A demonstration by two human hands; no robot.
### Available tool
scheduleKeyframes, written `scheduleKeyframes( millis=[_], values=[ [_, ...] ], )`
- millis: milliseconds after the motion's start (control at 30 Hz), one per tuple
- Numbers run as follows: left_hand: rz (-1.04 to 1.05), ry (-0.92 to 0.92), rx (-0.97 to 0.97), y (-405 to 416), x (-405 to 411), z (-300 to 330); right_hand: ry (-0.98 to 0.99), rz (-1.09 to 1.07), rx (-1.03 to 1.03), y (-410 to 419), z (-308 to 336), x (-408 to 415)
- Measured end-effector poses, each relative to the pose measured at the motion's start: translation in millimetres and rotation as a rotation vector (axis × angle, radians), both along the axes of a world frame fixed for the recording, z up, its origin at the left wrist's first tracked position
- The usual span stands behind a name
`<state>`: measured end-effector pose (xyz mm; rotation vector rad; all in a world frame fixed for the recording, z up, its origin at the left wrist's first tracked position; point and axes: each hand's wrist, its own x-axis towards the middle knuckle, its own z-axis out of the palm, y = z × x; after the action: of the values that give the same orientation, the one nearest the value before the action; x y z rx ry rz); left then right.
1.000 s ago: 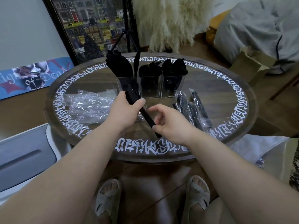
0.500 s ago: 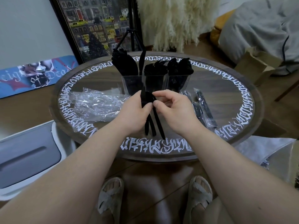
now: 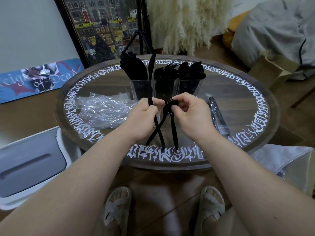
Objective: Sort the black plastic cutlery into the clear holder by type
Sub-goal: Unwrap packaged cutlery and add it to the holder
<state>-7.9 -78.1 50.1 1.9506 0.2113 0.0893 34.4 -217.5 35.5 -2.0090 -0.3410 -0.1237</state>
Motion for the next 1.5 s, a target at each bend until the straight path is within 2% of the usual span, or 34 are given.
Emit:
scheduleKeyframes(
  millis=[133,300,467,767,900,1033,1367,1500],
  values=[
    [0.022,-0.058,0.207,6,0,-1,-0.026,-0.041,-0.001,-4,0,0],
    [0.098,-0.14,0.181,12,-5,0,-0.061,-0.072,0.022,-7,1,-5],
    [0.12,-0.187,0.291,14,-23,9,-0.12,-0.143,0.009,-11,14,-15],
    [0.305,-0.47,0.452,44,-1,90,-0.176,-0.229,-0.008,-12,69,4],
    [0.317,-0.57,0.635,53,25,118,-0.215,-0.276,-0.009,-17,88,16],
    [0.26,-0.456,0.82,54,48,110,-0.215,-0.27,-0.049,-19,89,25],
    [0.074,-0.134,0.905,55,84,67,-0.15,-0.187,-0.123,-16,81,46],
    [-0.02,-0.034,1.008,53,95,53,-0.122,-0.136,-0.136,-14,75,52]
  ],
)
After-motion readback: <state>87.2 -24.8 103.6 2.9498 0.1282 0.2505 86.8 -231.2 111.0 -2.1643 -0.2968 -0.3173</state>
